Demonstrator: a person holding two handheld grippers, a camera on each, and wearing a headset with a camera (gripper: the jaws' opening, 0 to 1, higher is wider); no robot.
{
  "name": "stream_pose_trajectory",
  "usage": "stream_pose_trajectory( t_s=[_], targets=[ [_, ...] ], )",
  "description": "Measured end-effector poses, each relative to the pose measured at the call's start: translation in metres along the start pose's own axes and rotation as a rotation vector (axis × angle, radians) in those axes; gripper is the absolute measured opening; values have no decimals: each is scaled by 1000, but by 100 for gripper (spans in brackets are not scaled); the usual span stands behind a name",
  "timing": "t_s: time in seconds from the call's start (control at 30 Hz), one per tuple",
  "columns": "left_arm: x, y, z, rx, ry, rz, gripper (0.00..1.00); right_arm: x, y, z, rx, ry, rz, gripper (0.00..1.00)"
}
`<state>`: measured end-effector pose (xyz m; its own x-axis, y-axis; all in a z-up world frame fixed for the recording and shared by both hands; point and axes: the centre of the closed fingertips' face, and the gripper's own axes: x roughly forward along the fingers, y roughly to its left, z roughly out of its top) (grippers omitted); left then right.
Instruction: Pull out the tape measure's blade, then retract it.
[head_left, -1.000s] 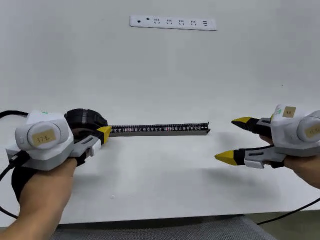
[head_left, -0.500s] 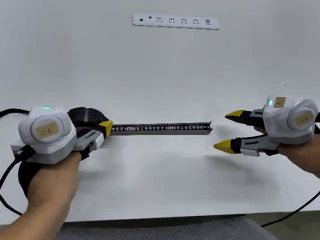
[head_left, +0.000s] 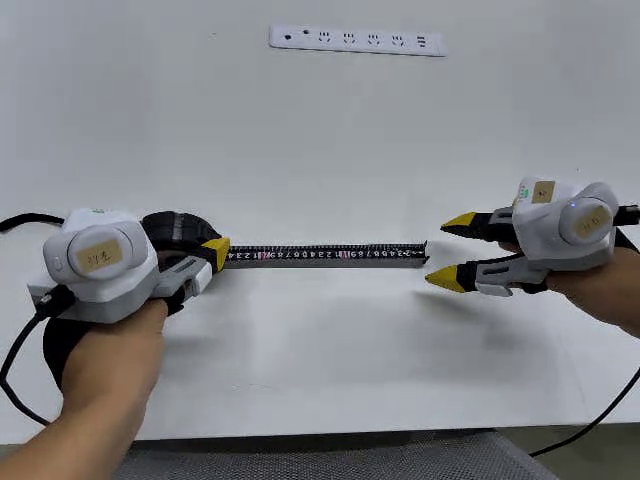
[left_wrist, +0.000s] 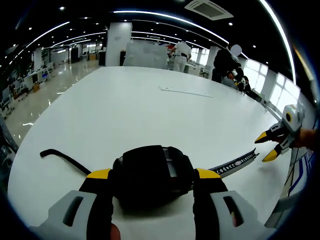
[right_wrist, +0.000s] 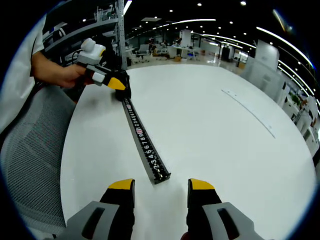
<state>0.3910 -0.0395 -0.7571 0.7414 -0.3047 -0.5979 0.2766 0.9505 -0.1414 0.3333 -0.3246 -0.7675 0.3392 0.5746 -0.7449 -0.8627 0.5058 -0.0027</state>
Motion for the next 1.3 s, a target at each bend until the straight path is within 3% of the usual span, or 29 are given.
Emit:
stream_pose_trajectory(
  t_s=[0.77, 1.3],
  targets=[
    [1, 0, 0, -2, -1, -4, 60, 22, -1, -2, -121, 62, 74, 21],
    [2, 1, -1, -5, 1, -6, 60, 26, 1, -2, -134, 43, 101, 12]
  ],
)
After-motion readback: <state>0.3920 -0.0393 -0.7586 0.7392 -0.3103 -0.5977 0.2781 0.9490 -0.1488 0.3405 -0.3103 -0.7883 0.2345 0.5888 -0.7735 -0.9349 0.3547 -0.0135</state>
